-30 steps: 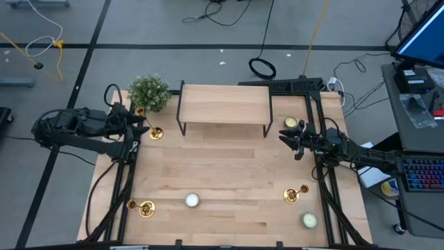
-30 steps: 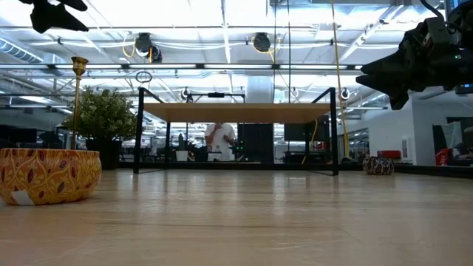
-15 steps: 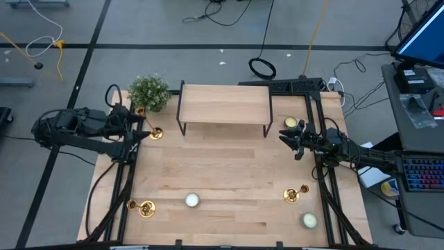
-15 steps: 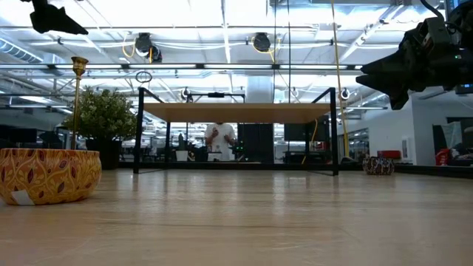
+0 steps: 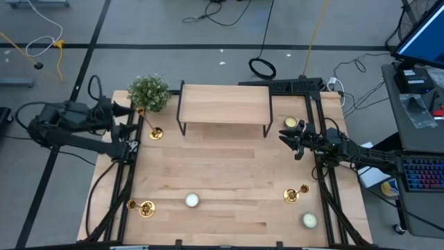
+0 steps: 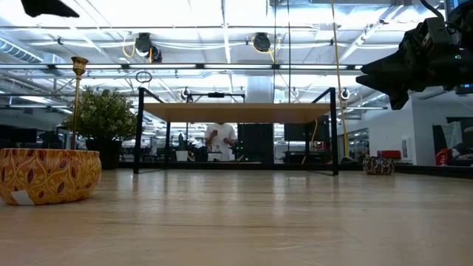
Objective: Pick & Place candle stick holders
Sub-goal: Put the top left gold candle holder on the shelf
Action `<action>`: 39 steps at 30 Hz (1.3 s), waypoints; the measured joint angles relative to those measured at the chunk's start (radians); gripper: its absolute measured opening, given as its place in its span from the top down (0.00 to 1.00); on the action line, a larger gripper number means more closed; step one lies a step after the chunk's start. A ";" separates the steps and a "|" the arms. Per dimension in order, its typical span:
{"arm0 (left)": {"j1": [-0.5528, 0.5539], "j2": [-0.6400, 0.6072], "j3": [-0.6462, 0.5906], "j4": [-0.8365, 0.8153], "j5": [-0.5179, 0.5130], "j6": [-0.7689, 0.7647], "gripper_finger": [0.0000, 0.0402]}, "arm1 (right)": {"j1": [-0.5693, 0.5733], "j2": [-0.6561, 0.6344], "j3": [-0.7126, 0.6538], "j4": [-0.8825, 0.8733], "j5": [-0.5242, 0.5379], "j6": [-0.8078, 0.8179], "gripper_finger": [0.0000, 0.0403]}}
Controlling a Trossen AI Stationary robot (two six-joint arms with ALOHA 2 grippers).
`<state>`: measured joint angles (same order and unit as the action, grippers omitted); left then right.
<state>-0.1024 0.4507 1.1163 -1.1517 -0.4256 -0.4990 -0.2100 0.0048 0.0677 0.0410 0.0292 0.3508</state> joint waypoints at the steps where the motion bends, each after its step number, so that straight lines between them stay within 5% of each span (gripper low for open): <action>1: 0.000 0.000 0.000 -0.026 -0.013 -0.008 0.03 | 0.000 0.000 0.000 0.000 0.000 0.000 0.69; 21: 0.000 0.001 -0.053 -0.268 -0.136 -0.060 0.03 | 0.000 0.000 0.000 0.000 0.000 0.000 0.69; 39: 0.000 0.001 -0.053 -0.280 -0.151 -0.084 0.03 | 0.000 0.000 0.000 0.000 0.000 -0.004 0.69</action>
<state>-0.1024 0.4515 1.0637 -1.4319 -0.5770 -0.5831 -0.2100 0.0048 0.0676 0.0406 0.0296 0.3470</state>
